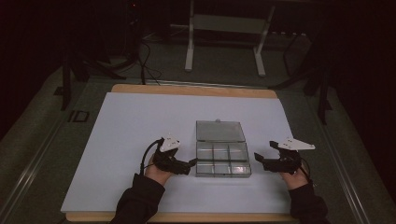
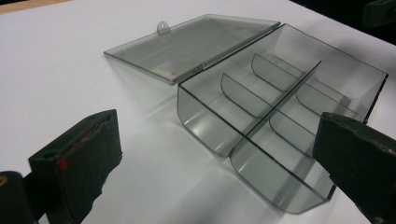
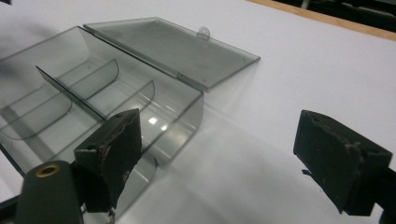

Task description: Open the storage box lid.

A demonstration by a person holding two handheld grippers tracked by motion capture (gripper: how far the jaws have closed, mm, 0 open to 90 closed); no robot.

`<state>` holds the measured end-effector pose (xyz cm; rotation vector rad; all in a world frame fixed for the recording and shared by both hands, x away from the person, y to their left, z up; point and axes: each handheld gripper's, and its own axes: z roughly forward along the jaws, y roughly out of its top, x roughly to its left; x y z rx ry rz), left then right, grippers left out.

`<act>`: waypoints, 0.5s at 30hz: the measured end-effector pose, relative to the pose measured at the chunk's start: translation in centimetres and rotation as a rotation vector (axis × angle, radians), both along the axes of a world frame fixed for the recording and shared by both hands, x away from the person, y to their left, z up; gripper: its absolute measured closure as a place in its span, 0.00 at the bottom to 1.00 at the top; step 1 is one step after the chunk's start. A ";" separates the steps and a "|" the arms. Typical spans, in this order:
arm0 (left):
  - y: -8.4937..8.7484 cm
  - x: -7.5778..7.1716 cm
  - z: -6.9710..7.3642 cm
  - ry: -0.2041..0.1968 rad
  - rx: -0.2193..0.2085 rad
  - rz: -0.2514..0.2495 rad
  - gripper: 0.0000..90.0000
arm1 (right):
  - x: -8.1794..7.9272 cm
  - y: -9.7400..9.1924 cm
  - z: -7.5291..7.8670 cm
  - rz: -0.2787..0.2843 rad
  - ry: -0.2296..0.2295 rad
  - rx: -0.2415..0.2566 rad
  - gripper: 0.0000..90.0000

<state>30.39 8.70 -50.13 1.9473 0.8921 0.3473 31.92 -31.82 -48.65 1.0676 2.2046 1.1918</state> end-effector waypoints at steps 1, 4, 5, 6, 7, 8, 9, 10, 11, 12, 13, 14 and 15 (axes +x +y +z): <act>0.1 -0.1 -0.1 0.000 0.007 0.001 0.03 | -0.1 -0.1 -0.1 -0.007 -0.002 0.001 0.17; 0.3 -0.5 -0.5 0.007 0.016 0.008 0.03 | -0.5 -0.6 -0.4 -0.020 -0.003 0.002 0.17; 0.5 -0.7 -0.6 0.008 0.017 0.009 0.03 | -0.6 -0.7 -0.4 -0.023 0.000 0.001 0.17; 0.6 -0.8 -0.7 0.011 0.016 0.009 0.03 | -0.8 -0.9 -0.5 -0.027 0.003 -0.005 0.17; 0.7 -0.9 -0.8 0.011 0.017 0.011 0.03 | -1.0 -1.0 -0.6 -0.029 0.000 -0.009 0.17; 0.8 -1.1 -0.9 0.012 0.016 0.013 0.03 | -1.1 -1.1 -0.7 -0.031 -0.001 -0.010 0.17; 0.9 -1.2 -0.9 0.013 0.018 0.014 0.03 | -1.3 -1.3 -0.8 -0.035 0.000 -0.012 0.17; 1.0 -1.4 -1.0 0.013 0.018 0.017 0.03 | -1.4 -1.4 -0.8 -0.038 0.002 -0.013 0.17; 1.1 -1.6 -1.2 0.009 0.024 0.022 0.03 | -1.5 -1.6 -0.9 -0.042 -0.003 -0.011 0.17; 1.2 -1.8 -1.3 0.002 0.031 0.028 0.03 | -1.7 -1.8 -1.0 -0.046 -0.002 -0.012 0.17; 1.3 -2.0 -1.3 -0.003 0.034 0.035 0.03 | -1.8 -1.9 -1.2 -0.049 0.000 -0.011 0.17; 1.4 -2.2 -1.4 -0.006 0.033 0.041 0.03 | -1.9 -2.0 -1.3 -0.051 -0.002 -0.006 0.17; 1.5 -2.4 -1.5 -0.009 0.034 0.042 0.03 | -2.1 -2.2 -1.5 -0.047 0.001 -0.001 0.16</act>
